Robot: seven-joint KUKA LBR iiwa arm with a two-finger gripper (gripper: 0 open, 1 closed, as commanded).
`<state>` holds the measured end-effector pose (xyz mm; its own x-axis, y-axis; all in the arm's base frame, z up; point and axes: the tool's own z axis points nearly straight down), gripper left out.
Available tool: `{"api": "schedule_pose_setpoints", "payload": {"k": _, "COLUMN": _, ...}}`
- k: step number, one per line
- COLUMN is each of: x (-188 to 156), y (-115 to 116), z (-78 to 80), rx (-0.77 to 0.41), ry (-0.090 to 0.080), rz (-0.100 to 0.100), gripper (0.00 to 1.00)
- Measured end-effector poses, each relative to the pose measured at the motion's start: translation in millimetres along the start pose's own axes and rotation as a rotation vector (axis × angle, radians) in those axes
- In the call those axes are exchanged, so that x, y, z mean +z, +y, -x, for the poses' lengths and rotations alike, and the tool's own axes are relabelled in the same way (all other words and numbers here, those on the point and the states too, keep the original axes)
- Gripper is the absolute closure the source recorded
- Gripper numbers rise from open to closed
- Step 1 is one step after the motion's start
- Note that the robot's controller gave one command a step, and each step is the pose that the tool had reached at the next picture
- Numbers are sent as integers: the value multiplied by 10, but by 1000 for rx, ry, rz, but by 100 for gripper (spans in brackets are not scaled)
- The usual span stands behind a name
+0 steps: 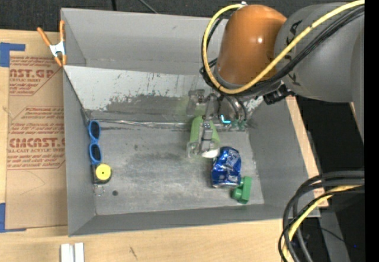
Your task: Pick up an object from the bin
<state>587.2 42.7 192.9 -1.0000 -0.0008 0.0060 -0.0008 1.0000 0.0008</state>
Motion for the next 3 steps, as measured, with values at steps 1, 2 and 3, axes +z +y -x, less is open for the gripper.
{"api": "schedule_pose_setpoints", "payload": {"k": 1, "x": 664, "y": -519, "z": -367, "rx": -80, "ry": -1, "rz": -2, "gripper": 0}}
{"api": "schedule_pose_setpoints", "payload": {"k": 2, "x": 1041, "y": -706, "z": -403, "rx": 45, "ry": -29, "rz": -4, "gripper": 0}}
{"api": "schedule_pose_setpoints", "payload": {"k": 3, "x": 1007, "y": -1339, "z": -610, "rx": -165, "ry": -7, "rz": -4, "gripper": 0}}
